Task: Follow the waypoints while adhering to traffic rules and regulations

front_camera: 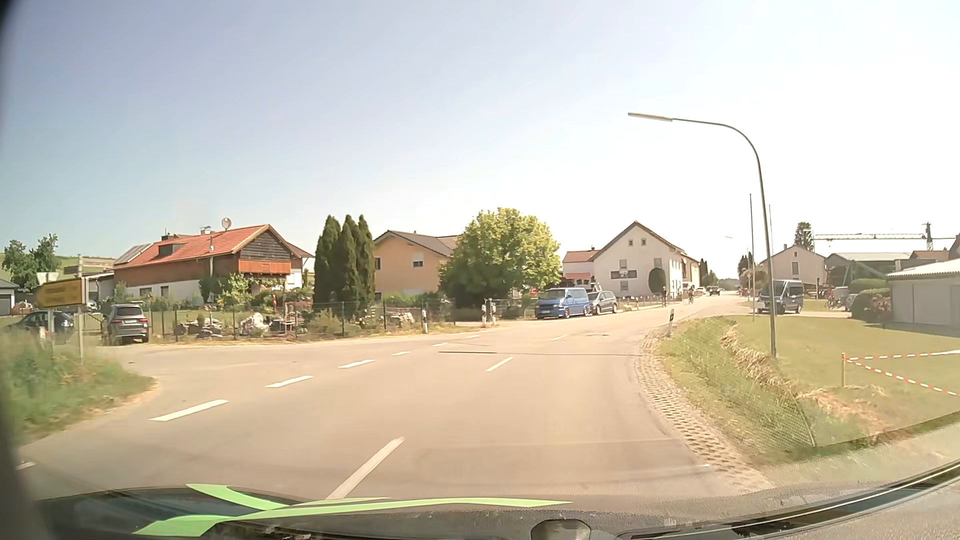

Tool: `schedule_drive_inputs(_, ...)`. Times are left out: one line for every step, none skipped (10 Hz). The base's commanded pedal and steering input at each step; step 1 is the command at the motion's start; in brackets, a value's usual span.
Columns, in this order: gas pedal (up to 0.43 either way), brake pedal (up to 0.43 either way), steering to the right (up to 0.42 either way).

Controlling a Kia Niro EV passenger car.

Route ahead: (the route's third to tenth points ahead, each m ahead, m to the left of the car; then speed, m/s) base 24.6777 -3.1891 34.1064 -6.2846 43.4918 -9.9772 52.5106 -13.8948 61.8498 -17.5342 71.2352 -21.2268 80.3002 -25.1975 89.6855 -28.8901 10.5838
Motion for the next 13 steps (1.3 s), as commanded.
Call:
schedule_drive_inputs(0.079, 0.0, 0.055)
schedule_drive_inputs(0.079, 0.0, 0.06)
schedule_drive_inputs(0.079, 0.0, 0.064)
schedule_drive_inputs(0.079, 0.0, 0.065)
schedule_drive_inputs(0.079, 0.0, 0.065)
schedule_drive_inputs(0.079, 0.0, 0.065)
schedule_drive_inputs(0.079, 0.0, 0.064)
schedule_drive_inputs(0.079, 0.0, 0.061)
schedule_drive_inputs(0.079, 0.0, 0.059)
schedule_drive_inputs(0.079, 0.0, 0.057)
schedule_drive_inputs(0.087, 0.0, 0.055)
schedule_drive_inputs(0.087, 0.0, 0.055)
schedule_drive_inputs(0.087, 0.0, 0.054)
